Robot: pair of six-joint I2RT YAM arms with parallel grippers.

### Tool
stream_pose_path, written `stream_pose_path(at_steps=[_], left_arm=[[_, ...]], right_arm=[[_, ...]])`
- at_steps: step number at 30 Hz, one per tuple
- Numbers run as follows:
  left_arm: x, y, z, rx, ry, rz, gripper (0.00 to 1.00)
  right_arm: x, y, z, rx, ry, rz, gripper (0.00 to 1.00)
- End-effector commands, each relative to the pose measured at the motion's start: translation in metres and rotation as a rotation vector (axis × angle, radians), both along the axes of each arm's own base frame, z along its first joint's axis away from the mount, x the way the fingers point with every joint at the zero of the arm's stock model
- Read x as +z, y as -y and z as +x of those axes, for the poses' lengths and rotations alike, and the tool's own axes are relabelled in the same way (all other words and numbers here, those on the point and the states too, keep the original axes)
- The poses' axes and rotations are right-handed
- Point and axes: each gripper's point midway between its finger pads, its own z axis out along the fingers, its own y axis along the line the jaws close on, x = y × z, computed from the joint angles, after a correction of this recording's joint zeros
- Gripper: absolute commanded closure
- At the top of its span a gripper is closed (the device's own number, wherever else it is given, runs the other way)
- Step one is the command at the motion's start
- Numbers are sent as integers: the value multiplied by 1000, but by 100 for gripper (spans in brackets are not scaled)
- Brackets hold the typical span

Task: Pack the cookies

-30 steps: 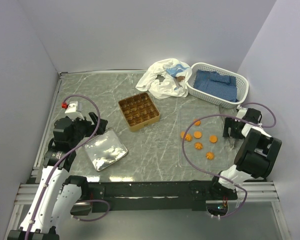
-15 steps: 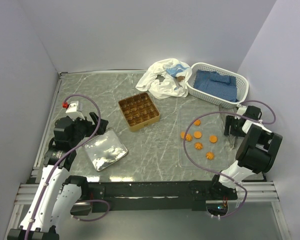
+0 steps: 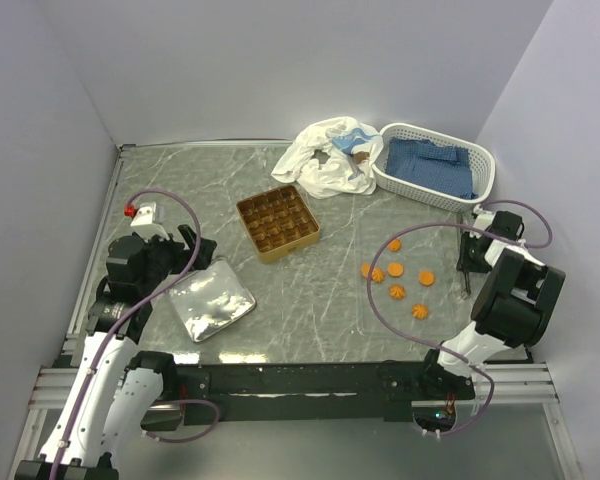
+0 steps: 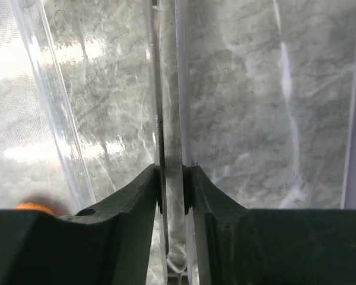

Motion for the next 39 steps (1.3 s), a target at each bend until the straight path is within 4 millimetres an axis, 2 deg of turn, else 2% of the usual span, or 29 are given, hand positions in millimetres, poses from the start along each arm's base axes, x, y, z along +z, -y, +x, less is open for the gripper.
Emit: stream_pose_path(at_steps=[1,3,4,6,9,14,15,16,18,20,21,22,23,24,25,27,28,30,31,34,36,39], left_arm=[[21,5,0,-40,88,3,4],[23,6,-1,-45,97,0,4],[24,6,-1,-46,100,-1,3],[26,7,-3,-52,113,-2,4],[29,9,-5,-65,125,-6,4],[34,15,-10,-100,146,-24,4],[37,17,-12,-110,156,-32,3],[37,19,-13,-119,156,-46,3],[41,25,-17,-152,165,-70,4],[42,35,-22,-197,155,-119,3],[41,38,-24,-211,146,-141,4],[45,43,-25,-223,140,-189,4],[38,47,-27,-240,115,-220,4],[39,57,-34,-285,90,-287,4],[44,61,-35,-308,106,-321,3],[36,73,-45,-358,63,-401,4],[36,76,-47,-366,60,-418,4],[37,83,-55,-382,81,-446,4],[36,84,-56,-383,83,-450,4],[25,86,-62,-377,70,-449,4],[13,84,-65,-364,45,-435,3],[16,83,-70,-368,67,-441,4]], right_arm=[[34,13,-2,-15,85,-85,68],[42,12,-7,-16,98,-93,70],[54,14,-8,-21,126,-108,72],[65,10,-15,-12,141,-110,73],[76,2,-26,7,151,-101,75],[93,-26,-44,105,172,-53,76],[107,-41,-42,164,228,-21,76],[109,-57,-51,207,216,30,76],[131,-88,-52,351,286,79,76],[140,-115,-60,451,285,123,76],[148,-143,-61,555,306,159,76],[150,-159,-68,608,293,194,76],[158,-172,-69,659,307,213,76],[163,-198,-75,762,308,253,76],[168,-216,-81,818,314,313,76],[181,-241,-86,913,326,379,76],[186,-262,-95,991,320,448,75],[190,-278,-95,1032,295,509,75],[192,-295,-102,1084,268,549,75],[191,-315,-99,1110,218,603,74],[188,-317,-93,1105,196,591,73],[186,-315,-86,1081,188,564,70]])
